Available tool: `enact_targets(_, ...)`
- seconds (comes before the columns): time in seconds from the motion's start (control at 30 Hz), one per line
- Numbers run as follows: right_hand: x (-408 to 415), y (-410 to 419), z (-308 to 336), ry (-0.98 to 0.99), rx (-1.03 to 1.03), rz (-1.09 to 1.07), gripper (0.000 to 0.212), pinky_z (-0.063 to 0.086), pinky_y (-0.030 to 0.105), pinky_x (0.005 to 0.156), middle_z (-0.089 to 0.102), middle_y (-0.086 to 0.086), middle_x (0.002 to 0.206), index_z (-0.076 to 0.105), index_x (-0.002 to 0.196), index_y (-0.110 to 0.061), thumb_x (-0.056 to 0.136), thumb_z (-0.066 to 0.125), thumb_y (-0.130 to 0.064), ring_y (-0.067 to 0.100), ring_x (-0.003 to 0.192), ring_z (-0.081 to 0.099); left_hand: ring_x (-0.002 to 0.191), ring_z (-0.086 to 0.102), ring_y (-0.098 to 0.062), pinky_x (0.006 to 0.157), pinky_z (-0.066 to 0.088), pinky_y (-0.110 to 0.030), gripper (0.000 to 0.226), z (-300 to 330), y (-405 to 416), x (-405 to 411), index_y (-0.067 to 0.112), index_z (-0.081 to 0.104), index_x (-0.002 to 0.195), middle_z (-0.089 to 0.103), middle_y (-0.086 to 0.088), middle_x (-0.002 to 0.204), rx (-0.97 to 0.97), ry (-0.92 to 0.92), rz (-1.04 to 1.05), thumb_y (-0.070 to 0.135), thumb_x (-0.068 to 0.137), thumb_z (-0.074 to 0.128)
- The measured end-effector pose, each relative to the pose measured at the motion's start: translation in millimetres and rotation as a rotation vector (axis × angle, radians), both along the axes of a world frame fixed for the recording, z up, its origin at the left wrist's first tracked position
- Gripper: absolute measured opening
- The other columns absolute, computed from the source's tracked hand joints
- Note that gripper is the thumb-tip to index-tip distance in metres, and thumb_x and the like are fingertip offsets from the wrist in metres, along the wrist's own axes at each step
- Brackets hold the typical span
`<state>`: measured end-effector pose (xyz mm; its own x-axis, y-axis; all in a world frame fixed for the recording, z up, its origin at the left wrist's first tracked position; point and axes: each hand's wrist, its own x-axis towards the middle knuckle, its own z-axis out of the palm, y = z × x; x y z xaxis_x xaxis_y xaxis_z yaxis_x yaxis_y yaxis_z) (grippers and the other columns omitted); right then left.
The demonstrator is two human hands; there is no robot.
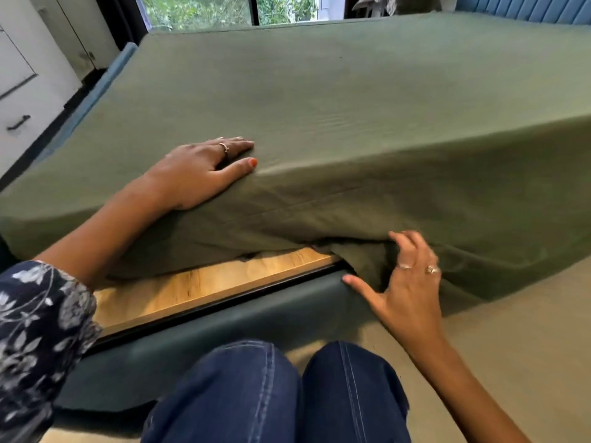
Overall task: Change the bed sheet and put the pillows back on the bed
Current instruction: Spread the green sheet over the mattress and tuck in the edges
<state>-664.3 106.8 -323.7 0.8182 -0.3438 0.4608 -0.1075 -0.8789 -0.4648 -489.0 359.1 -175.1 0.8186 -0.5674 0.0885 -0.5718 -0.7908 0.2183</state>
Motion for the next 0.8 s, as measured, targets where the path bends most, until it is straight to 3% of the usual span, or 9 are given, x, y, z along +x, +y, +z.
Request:
enact_targets(0.07,3.6,-8.9,-3.3,0.082,-0.121,0.011,0.072,0.045,0.051,0.091,0.047,0.014,0.128,0.049,0.127,-0.019,0.076,0.053,-0.07,0.033,0.116,0.046,0.137,0.037,-0.014,0.114,0.026,-0.033,0.083,-1.1,1.7,0.6,0.037,0.04,0.144,0.039,0.012,0.15,-0.055,-0.005,0.003,0.08,0.075,0.024)
enact_targets(0.13,12.1,-20.0,2.6,0.035,-0.199,0.044,0.051,0.049,0.047,0.08,0.051,0.013,0.117,0.057,0.122,-0.021,0.08,0.069,-0.046,0.032,0.102,0.051,0.133,0.042,-0.014,0.112,0.031,-0.036,0.082,-1.9,2.4,-1.2,0.034,0.044,0.142,0.043,0.011,0.147,-0.08,0.0,0.0,0.079,0.075,0.027)
enact_targets(0.2,21.4,-26.9,10.3,-0.002,-0.237,0.085,0.046,0.047,0.042,0.072,0.052,0.011,0.106,0.061,0.118,-0.021,0.075,0.077,-0.028,0.031,0.091,0.053,0.128,0.047,-0.014,0.106,0.033,-0.03,0.078,-1.7,2.8,-5.9,0.029,0.047,0.14,0.048,0.007,0.143,-0.122,-0.042,-0.001,0.075,0.079,0.029)
enact_targets(0.27,25.9,-30.9,12.4,-0.049,-0.308,0.123,0.04,0.044,0.04,0.067,0.053,0.01,0.099,0.064,0.111,-0.02,0.073,0.078,-0.02,0.031,0.085,0.054,0.125,0.05,-0.016,0.105,0.034,-0.028,0.067,-1.0,1.3,-16.7,0.023,0.051,0.137,0.053,0.001,0.14,-0.173,-0.206,-0.018,0.063,0.086,0.035)
enact_targets(0.37,31.6,-38.7,14.4,-0.125,-0.419,0.189,0.034,0.042,0.037,0.061,0.056,0.01,0.096,0.067,0.103,-0.017,0.071,0.076,-0.007,0.031,0.079,0.054,0.115,0.058,-0.03,0.098,0.046,-0.042,0.047,-7.7,0.1,-36.8,0.012,0.058,0.127,0.06,-0.011,0.128,-0.2,-0.528,-0.061,0.043,0.094,0.044)
enact_targets(0.5,38.8,-50.0,21.8,-0.25,-0.569,0.191,0.022,0.038,0.037,0.057,0.058,0.01,0.092,0.069,0.091,-0.014,0.075,0.068,0.001,0.029,0.073,0.051,0.106,0.06,-0.032,0.092,0.048,-0.044,0.032,-42.5,-14.1,-71.3,0.002,0.064,0.12,0.063,-0.018,0.12,-0.225,-0.684,-0.286,0.019,0.095,0.054)
enact_targets(0.57,45.9,-51.9,22.5,-0.317,-0.629,0.236,0.019,0.04,0.039,0.056,0.059,0.011,0.089,0.068,0.089,-0.01,0.077,0.065,0.004,0.029,0.07,0.051,0.097,0.064,-0.031,0.083,0.053,-0.042,0.028,-68.6,-32.8,-82.4,0.002,0.068,0.115,0.066,-0.016,0.112,-0.131,-0.69,-0.492,0.017,0.095,0.055)
enact_targets(0.63,48.9,-52.6,17.0,-0.368,-0.661,0.283,0.019,0.045,0.04,0.057,0.06,0.013,0.088,0.067,0.091,-0.005,0.079,0.06,0.007,0.03,0.069,0.054,0.089,0.065,-0.029,0.077,0.054,-0.039,0.03,-93.5,-54.8,-84.9,0.001,0.068,0.113,0.067,-0.015,0.108,-0.056,-0.616,-0.561,0.02,0.097,0.051)
enact_targets(0.8,39.5,-47.8,-2.4,-0.384,-0.657,0.471,0.029,0.05,0.041,0.078,0.064,0.02,0.104,0.065,0.112,0.002,0.091,0.046,0.002,0.033,0.085,0.059,0.089,0.062,-0.027,0.083,0.048,-0.035,0.043,-121.8,-81.3,-89.5,0.001,0.066,0.114,0.066,-0.011,0.101,-0.036,-0.463,-0.292,0.031,0.099,0.039)
